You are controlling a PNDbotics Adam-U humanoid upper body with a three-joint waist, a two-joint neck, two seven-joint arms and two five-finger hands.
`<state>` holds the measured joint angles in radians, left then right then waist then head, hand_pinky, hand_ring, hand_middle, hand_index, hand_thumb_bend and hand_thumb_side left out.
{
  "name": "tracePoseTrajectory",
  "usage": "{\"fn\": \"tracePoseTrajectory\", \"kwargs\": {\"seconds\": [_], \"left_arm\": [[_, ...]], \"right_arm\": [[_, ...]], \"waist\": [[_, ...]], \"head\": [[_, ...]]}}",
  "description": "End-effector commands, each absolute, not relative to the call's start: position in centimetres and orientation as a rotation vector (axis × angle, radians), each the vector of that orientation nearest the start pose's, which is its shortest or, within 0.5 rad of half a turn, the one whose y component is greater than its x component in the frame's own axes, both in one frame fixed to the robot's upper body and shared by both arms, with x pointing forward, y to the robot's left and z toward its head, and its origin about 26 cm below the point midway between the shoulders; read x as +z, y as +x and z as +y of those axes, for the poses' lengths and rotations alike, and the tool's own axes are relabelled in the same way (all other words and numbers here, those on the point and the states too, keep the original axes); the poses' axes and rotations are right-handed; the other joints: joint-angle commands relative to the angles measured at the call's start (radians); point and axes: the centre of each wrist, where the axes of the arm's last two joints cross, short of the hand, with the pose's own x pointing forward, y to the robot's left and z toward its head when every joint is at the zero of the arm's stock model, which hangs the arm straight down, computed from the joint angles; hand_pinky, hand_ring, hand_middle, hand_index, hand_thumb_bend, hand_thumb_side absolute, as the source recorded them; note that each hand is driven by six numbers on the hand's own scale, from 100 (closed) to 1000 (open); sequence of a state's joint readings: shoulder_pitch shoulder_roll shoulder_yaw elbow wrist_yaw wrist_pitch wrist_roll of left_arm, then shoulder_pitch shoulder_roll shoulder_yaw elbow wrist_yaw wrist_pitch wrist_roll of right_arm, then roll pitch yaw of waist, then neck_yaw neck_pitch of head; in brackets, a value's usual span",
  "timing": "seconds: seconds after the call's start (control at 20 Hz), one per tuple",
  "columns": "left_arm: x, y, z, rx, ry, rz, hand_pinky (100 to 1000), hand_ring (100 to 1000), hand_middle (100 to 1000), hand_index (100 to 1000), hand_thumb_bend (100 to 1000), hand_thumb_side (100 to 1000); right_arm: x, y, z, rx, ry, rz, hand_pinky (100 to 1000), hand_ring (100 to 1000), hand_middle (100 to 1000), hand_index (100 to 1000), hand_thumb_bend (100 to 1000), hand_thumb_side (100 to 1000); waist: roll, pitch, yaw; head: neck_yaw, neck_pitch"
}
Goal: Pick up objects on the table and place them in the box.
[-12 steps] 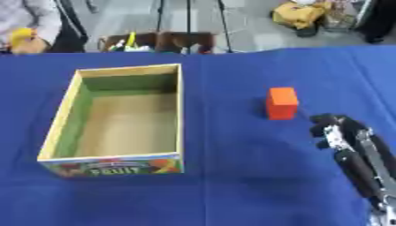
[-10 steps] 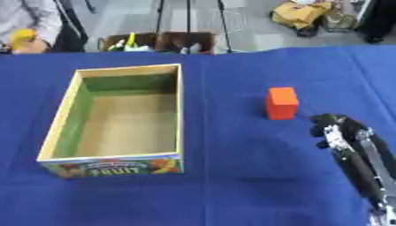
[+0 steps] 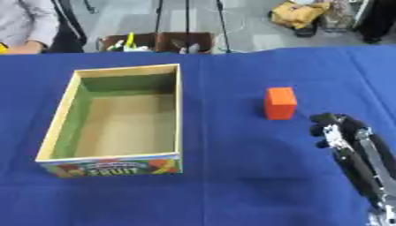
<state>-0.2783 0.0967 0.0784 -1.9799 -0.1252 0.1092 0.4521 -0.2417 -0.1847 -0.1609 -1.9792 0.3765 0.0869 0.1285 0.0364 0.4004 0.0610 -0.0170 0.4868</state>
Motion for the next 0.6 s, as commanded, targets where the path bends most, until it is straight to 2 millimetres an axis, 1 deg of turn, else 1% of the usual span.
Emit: {"fn": "tracePoseTrajectory", "kwargs": {"seconds": [0.05, 0.2, 0.25, 0.3, 0.35, 0.5, 0.6], "left_arm": [[18.2, 29.9, 24.8, 0.337, 0.48, -2.167, 276, 665, 547, 472, 100, 855], [18.2, 29.9, 24.8, 0.332, 0.48, -2.166, 276, 666, 547, 472, 100, 855], [18.2, 29.8, 24.8, 0.33, 0.48, -2.166, 276, 666, 547, 472, 100, 855], [18.2, 29.8, 24.8, 0.327, 0.48, -2.165, 275, 666, 547, 472, 100, 855], [18.2, 29.8, 24.8, 0.324, 0.479, -2.164, 275, 666, 547, 472, 100, 855], [18.1, 29.8, 24.8, 0.314, 0.48, -2.163, 275, 666, 548, 472, 100, 855], [18.1, 29.8, 24.8, 0.309, 0.481, -2.162, 274, 666, 548, 473, 100, 855]], "right_arm": [[19.5, 29.4, -29.5, 0.434, -0.618, -2.106, 589, 680, 592, 743, 100, 939], [21.4, 29.5, -30.6, 0.52, -0.707, -2.148, 594, 691, 611, 750, 100, 946], [22.2, 29.5, -31.0, 0.564, -0.744, -2.158, 600, 700, 630, 758, 100, 954], [22.9, 29.5, -31.3, 0.61, -0.78, -2.163, 602, 703, 638, 759, 100, 998], [23.8, 29.5, -31.6, 0.658, -0.817, -2.162, 610, 711, 653, 765, 100, 969], [26.2, 29.4, -32.2, 0.821, -0.939, -2.138, 628, 731, 682, 778, 100, 979], [27.4, 29.3, -32.5, 0.897, -0.988, -2.119, 644, 746, 703, 791, 100, 983]], "waist": [[-0.002, -0.024, -0.001], [-0.005, -0.025, 0.002], [-0.006, -0.025, 0.003], [-0.006, -0.026, 0.004], [-0.007, -0.027, 0.005], [-0.009, -0.031, 0.01], [-0.011, -0.032, 0.013]], "head": [[-0.001, -0.006], [-0.006, 0.001], [-0.008, 0.003], [-0.009, 0.005], [-0.011, 0.007], [-0.015, 0.009], [-0.019, 0.009]]}}
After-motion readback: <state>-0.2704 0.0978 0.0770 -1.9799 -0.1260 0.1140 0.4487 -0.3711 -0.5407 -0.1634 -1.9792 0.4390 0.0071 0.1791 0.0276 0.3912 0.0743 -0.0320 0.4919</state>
